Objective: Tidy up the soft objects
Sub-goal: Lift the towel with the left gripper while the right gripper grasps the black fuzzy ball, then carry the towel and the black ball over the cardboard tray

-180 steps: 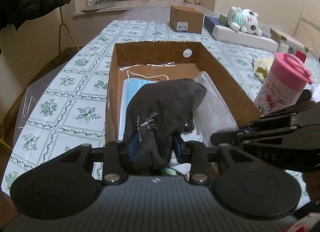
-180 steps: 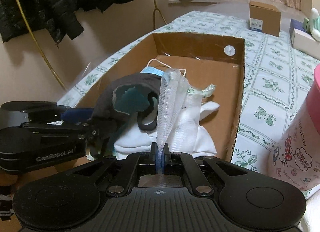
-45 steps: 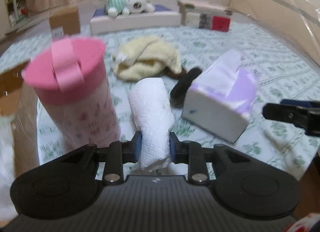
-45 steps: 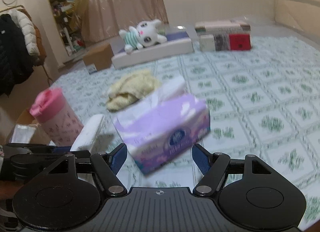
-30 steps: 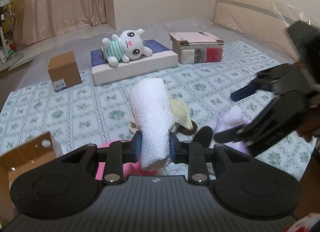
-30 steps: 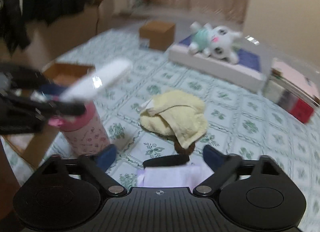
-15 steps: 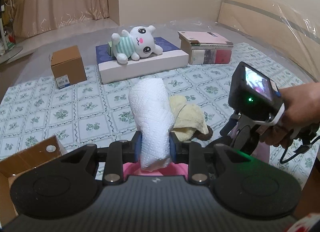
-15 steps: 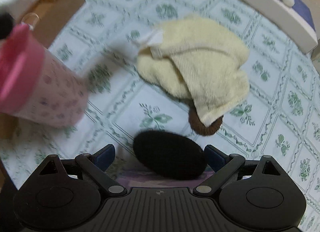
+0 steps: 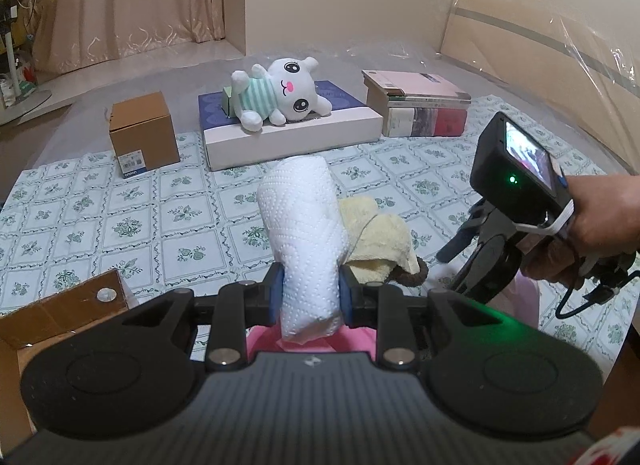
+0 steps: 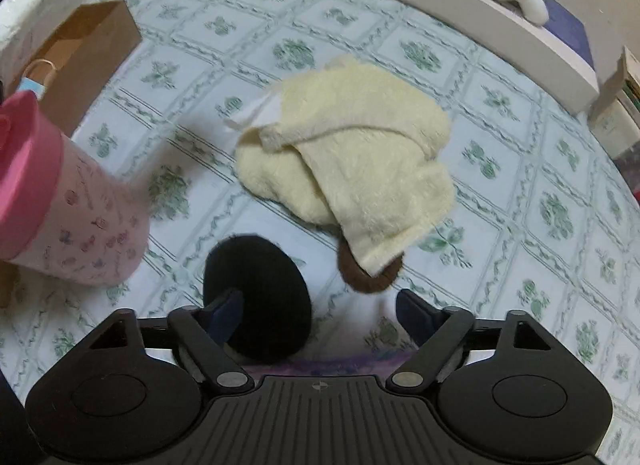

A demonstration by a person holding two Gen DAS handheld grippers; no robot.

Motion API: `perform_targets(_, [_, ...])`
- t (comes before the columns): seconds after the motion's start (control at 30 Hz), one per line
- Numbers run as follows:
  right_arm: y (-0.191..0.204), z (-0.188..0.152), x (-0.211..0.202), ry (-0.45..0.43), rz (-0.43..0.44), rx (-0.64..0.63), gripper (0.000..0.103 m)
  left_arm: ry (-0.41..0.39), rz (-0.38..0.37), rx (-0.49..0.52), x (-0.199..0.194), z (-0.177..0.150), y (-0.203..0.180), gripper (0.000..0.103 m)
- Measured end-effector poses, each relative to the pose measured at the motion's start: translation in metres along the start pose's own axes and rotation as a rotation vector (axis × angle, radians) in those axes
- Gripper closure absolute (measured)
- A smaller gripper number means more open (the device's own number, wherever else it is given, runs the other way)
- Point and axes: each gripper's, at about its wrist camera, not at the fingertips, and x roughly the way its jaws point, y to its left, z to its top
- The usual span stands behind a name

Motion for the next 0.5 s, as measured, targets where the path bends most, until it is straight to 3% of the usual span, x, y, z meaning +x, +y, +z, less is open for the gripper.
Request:
perform_targets(0.13, [0.007,0.002,0.015,0.035,0.095,-0.02,0.023,0.005,-0.001,-0.002,0.001,0.001,0.0,0.078])
perform_targets(0.4, [0.022,0.001,0.037,0.076,0.085,-0.135,0.023,0.009,0.005,-0.017,0.004,0.001,0.007,0.078])
perform_targets(0.43, [0.022,0.0,0.041,0.08,0.081,-0.136,0.025,0.009,0.007,-0.019,0.004,0.001,0.008,0.078])
perform_targets(0.47, [0.024,-0.001,0.041,0.074,0.07,-0.142,0.036,0.01,0.01,-0.02,0.004,0.001,0.008,0.078])
perform_targets(0.5, [0.026,-0.001,0.039,0.063,0.065,-0.142,0.036,0.01,0.012,-0.021,0.004,0.001,0.009,0.078])
